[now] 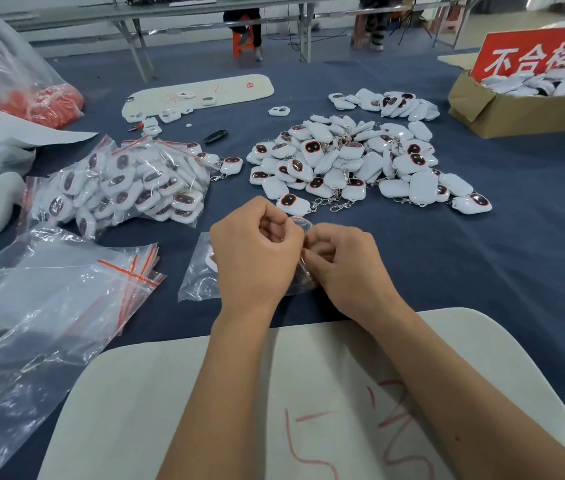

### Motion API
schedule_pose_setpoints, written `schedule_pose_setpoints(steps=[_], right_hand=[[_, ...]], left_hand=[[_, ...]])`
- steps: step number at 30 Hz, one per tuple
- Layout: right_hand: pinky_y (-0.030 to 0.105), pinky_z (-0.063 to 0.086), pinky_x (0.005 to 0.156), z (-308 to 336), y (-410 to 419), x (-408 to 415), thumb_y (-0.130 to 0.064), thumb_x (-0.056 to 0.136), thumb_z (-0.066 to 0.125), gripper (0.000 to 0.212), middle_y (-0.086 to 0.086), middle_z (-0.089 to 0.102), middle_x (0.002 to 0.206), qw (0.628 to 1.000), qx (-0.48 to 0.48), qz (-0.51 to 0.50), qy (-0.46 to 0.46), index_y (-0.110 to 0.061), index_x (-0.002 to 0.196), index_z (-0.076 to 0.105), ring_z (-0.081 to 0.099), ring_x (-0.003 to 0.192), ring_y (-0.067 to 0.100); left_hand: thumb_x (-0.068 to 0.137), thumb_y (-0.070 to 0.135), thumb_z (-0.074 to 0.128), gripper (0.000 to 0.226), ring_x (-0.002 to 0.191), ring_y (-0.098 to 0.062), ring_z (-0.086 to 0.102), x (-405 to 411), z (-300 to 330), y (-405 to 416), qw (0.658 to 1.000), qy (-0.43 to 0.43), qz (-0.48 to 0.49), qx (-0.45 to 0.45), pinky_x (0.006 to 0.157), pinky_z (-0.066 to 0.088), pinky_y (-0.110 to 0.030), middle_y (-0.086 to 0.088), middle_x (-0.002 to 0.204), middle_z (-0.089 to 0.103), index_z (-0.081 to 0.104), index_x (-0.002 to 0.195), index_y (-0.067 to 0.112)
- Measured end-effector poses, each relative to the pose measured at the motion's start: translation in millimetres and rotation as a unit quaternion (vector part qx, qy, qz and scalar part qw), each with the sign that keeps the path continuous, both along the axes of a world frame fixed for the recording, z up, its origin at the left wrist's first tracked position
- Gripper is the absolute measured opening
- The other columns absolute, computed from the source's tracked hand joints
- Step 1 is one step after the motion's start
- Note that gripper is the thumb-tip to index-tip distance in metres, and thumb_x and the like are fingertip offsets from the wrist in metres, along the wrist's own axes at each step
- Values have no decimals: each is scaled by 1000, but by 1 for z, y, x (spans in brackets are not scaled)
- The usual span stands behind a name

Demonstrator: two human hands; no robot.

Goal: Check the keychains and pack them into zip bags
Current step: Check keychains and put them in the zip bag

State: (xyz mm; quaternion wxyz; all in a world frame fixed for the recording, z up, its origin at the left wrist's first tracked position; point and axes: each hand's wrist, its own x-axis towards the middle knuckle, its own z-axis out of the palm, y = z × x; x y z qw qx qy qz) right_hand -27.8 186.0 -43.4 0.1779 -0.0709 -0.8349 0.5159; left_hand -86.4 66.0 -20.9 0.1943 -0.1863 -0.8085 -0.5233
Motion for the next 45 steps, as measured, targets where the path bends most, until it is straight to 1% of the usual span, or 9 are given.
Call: schedule_pose_setpoints(steps=[5, 7, 11, 18, 22, 28, 33, 40, 45], right_hand=[[39, 57, 72, 4, -1, 5, 22, 83, 44, 48, -3, 71, 77, 994, 25, 99, 38, -13, 91, 76, 65, 71, 15], [15, 52, 68, 5, -3, 4, 20, 85, 49, 45, -12, 76, 86, 995, -19, 30, 91, -10, 97, 81, 66, 70, -5], [26, 58, 82, 4, 6, -17, 3, 95, 59, 24, -8, 78, 91, 973, 46, -182, 131, -11, 97, 78, 72, 88, 5], [46, 30, 119, 12, 19, -63, -14, 103, 43, 50, 6, 43, 162, 923, 358, 55, -134, -32, 146, 59, 31, 149, 33], [45, 45, 96, 10, 16, -52, -17, 89, 48, 35, 5, 68, 114, 959, 279, 7, -46, -18, 108, 77, 57, 112, 32], [23, 39, 99, 4, 18, -22, 1, 90, 71, 67, 5, 58, 115, 984, 157, -85, 8, -19, 151, 52, 53, 110, 19], [20, 48, 99, 2, 12, -1, -2, 93, 73, 54, 3, 53, 120, 992, 44, -102, 61, -16, 144, 62, 58, 111, 10], [18, 53, 82, -1, 14, 5, -8, 88, 81, 38, 2, 69, 106, 988, -107, -79, 80, -24, 121, 71, 69, 97, 13], [14, 52, 77, 0, 13, 4, -2, 85, 80, 40, -6, 74, 101, 990, -120, -48, 56, -25, 117, 73, 70, 89, 5]], left_hand=[[75, 13, 70, 12, 60, -13, 60, -2, -2, -2, 999, 15, 38, 3, 60, 52, -34, 9, 58, 60, 62, 68, 18], [76, 12, 69, 12, 58, -13, 59, -3, -3, -2, 999, 10, 43, 7, 61, 53, -39, 8, 59, 60, 62, 68, 17], [79, 13, 68, 13, 58, -13, 58, -3, -9, 1, 1000, -26, 10, -5, 61, 53, -40, 6, 60, 61, 61, 70, 17], [92, 20, 63, 16, 66, -20, 58, -6, -24, 9, 983, -40, -29, -174, 65, 46, -41, 2, 66, 65, 63, 77, 16], [87, 17, 65, 10, 71, -16, 62, -10, -25, 5, 984, -78, 32, -154, 65, 44, -30, 6, 70, 67, 65, 78, 20], [91, 20, 72, 8, 75, 3, 64, -8, -20, 9, 995, -103, -6, -16, 65, 42, -4, 13, 70, 68, 72, 83, 19], [90, 19, 80, 9, 72, -18, 75, -4, -15, 15, 967, -213, -98, 101, 69, 62, -32, -2, 77, 76, 77, 92, 11], [85, 9, 83, 13, 72, -15, 74, -2, -11, 9, 920, -295, -143, 214, 66, 58, -21, -9, 82, 79, 77, 96, 8], [87, 11, 81, 12, 73, -7, 70, -7, -15, 9, 951, -258, -89, 146, 62, 52, -15, -3, 85, 77, 74, 97, 14]])
